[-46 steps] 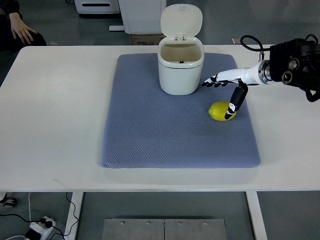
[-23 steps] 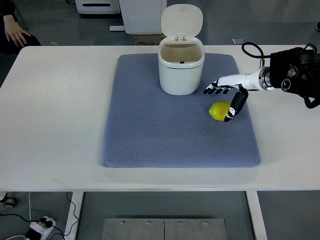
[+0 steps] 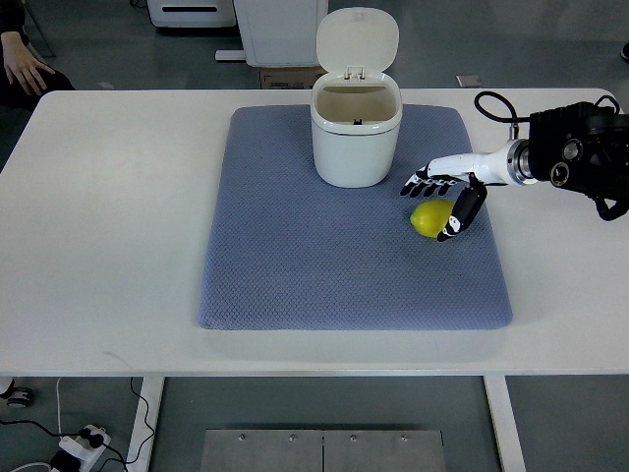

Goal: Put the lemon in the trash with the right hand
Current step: 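Lower the right hand down around the yellow lemon, then close the right hand's fingers around the lemon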

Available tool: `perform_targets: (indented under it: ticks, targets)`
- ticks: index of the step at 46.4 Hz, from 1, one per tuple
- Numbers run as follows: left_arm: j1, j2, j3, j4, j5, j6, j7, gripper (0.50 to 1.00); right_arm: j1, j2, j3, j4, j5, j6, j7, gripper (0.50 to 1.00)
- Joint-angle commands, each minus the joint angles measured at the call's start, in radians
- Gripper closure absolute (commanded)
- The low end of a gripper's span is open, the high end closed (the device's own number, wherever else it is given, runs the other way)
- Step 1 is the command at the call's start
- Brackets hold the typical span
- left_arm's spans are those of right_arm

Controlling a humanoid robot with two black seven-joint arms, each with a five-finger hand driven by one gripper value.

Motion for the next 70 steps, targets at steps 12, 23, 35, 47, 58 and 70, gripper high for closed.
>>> perform_targets:
  ticks: [12, 23, 35, 47, 58, 70]
  targets:
    - [0.000, 0.000, 0.000, 0.000, 0.000, 0.000, 0.000, 0.500, -0.008, 0.009, 0.000, -0.009, -0.001, -0.011, 0.011, 0.687]
    - [0.000, 0.000, 0.000, 0.000, 0.000, 0.000, 0.000, 0.500, -0.012, 0.009, 0.000, -0.010, -0.001, -0.011, 0.013, 0.689]
    - [0.000, 0.000, 0.000, 0.000, 0.000, 0.000, 0.000, 0.500, -0.012, 0.009, -0.002, -0.012, -0.003, -0.011, 0.016, 0.687]
    - [0.000, 0.000, 0.000, 0.000, 0.000, 0.000, 0.000, 0.500, -0.015, 0.004, -0.006, -0.010, -0.006, -0.011, 0.028, 0.691]
    - [0.000, 0.000, 0.000, 0.000, 0.000, 0.000, 0.000, 0.500, -0.017, 0.003, -0.011, -0.012, -0.011, -0.011, 0.039, 0.716]
    - [0.000, 0.000, 0.000, 0.000, 0.000, 0.000, 0.000, 0.500, -0.028, 0.003, -0.012, -0.029, -0.012, -0.011, 0.067, 0.818]
